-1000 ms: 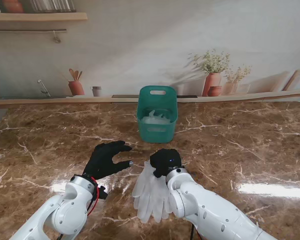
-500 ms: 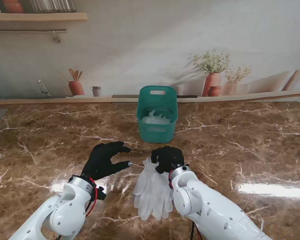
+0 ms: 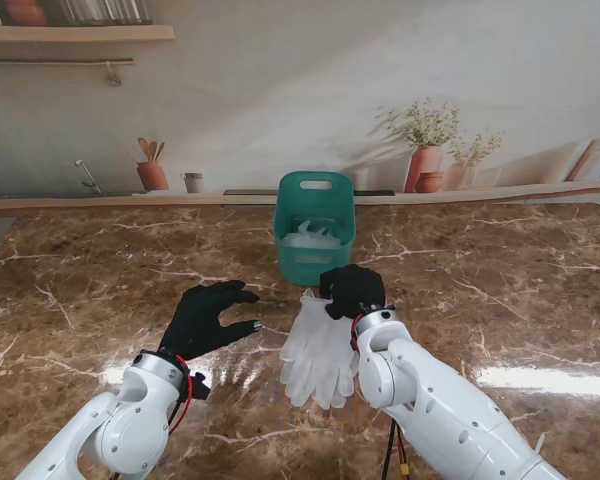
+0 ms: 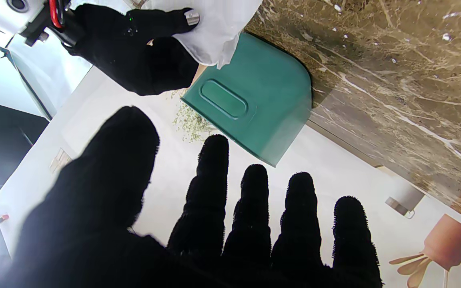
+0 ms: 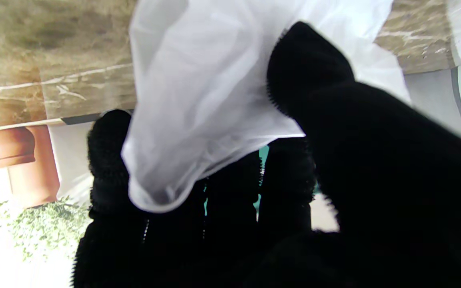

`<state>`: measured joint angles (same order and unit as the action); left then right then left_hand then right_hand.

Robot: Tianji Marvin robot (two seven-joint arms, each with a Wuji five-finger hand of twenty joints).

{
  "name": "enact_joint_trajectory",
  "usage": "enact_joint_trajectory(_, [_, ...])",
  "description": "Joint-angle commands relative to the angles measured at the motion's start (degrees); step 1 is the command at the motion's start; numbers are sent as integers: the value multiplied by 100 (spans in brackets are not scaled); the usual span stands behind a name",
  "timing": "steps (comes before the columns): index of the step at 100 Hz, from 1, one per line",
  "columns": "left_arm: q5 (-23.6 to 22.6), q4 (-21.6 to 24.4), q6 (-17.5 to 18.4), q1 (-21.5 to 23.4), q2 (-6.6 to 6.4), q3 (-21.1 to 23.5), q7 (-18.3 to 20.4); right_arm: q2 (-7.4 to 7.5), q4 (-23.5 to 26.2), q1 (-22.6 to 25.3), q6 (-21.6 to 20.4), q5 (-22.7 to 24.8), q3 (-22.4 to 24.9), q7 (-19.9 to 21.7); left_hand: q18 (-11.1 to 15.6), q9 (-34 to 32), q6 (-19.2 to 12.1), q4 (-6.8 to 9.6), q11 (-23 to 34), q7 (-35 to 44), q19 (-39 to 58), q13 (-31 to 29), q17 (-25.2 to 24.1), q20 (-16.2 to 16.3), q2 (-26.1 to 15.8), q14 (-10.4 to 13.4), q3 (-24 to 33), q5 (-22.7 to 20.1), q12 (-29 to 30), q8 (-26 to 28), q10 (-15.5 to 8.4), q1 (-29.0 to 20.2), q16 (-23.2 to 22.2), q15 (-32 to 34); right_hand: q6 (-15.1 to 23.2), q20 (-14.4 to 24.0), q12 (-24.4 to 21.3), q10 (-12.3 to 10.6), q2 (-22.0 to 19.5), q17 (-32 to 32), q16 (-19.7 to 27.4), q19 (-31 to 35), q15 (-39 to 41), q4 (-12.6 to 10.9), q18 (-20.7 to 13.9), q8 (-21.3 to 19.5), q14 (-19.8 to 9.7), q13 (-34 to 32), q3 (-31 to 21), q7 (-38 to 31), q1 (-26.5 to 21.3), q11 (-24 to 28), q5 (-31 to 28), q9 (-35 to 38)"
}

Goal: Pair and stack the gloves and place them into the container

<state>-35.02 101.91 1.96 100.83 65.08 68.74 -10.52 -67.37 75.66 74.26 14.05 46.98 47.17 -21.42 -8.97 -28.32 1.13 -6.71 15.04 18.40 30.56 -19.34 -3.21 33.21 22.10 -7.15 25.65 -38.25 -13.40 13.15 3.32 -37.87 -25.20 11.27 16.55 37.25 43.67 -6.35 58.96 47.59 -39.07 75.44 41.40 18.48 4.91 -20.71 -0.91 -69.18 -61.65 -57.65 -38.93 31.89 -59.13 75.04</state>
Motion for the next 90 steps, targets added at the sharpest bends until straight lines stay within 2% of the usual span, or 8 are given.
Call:
enact_joint_trajectory(1, [14,5,-23,26,7,-8,-38,27,20,70,-91,35,100,-54,-11,-72,-163,144,-103,81,-191,-5,-93,77,-223,319,-170,-115,45,47,-162,10,75,-159,108,1,146,-37,-43,-54,-154,-73,64,-23,15,-137,-3,-87,-139,-127,-114,78,37,65])
enact_joint_trajectory(35, [38,-55,59,2,15,-36,-78,327,834,1119,-741,816,350,14,-28,-70,-158,147,-95,86,-233,10,-93,93,-251,290,-186,-105,40,51,-86,10,71,-155,189,290,389,-54,-252,-419,-399,341,521,-48,40,-536,-39,215,-121,52,12,60,157,-50])
enact_joint_trajectory(59, [118,-71,84,9,14,-92,-43,333,599,1257,-845,727,-29,-56,-19,-75,-169,148,-97,74,-262,40,-101,103,-278,279,-207,-81,40,46,-74,10,72,-159,177,242,452,-123,-255,-391,-337,389,576,-36,24,-567,-51,220,-133,85,52,95,172,-65])
enact_joint_trajectory(68, [93,-57,112,18,5,-76,-22,342,575,1282,-939,595,-66,96,-18,-84,-172,150,-95,84,-286,35,-105,101,-285,262,-217,-98,40,50,-59,11,70,-156,28,142,250,-5,-374,-554,-137,267,313,7,87,-378,-53,375,-101,231,312,-107,296,-171])
enact_joint_trajectory(74, [68,-44,117,28,2,-54,-18,434,793,1391,-1065,632,41,548,-23,-131,-169,155,-80,141,-295,19,-100,106,-281,258,-210,-162,35,77,-53,-9,66,-148,-241,96,-253,83,-404,-722,121,163,-124,63,84,123,12,576,0,642,789,-598,622,-382])
enact_joint_trajectory(78, [54,-40,116,31,0,-39,-17,495,967,1467,-1173,692,147,820,-29,-144,-161,157,-80,167,-294,18,-98,115,-280,239,-203,-154,36,94,-30,-12,65,-148,-481,141,-863,146,-642,-807,174,114,-293,-125,75,-117,37,688,-8,1583,1260,-761,546,-553])
enact_joint_trajectory(82, [50,-35,109,32,-1,-27,-11,559,1173,1566,-1302,781,293,1094,-30,-133,-157,156,-88,178,-293,25,-100,123,-279,241,-204,-135,38,102,-37,-7,64,-151,-655,190,-1172,169,-892,-914,198,49,-446,-803,36,-793,28,828,-24,2577,1719,-868,491,-737])
enact_joint_trajectory(90, [38,-35,100,31,-1,-16,-12,630,1548,1768,-1543,917,577,1411,-25,-116,-169,156,-99,178,-295,35,-102,135,-278,248,-205,-90,42,109,-43,-1,66,-158,-717,193,-1400,183,-1149,-1101,303,-74,-736,-886,-10,-860,27,1108,279,3047,2156,-1167,800,-1080])
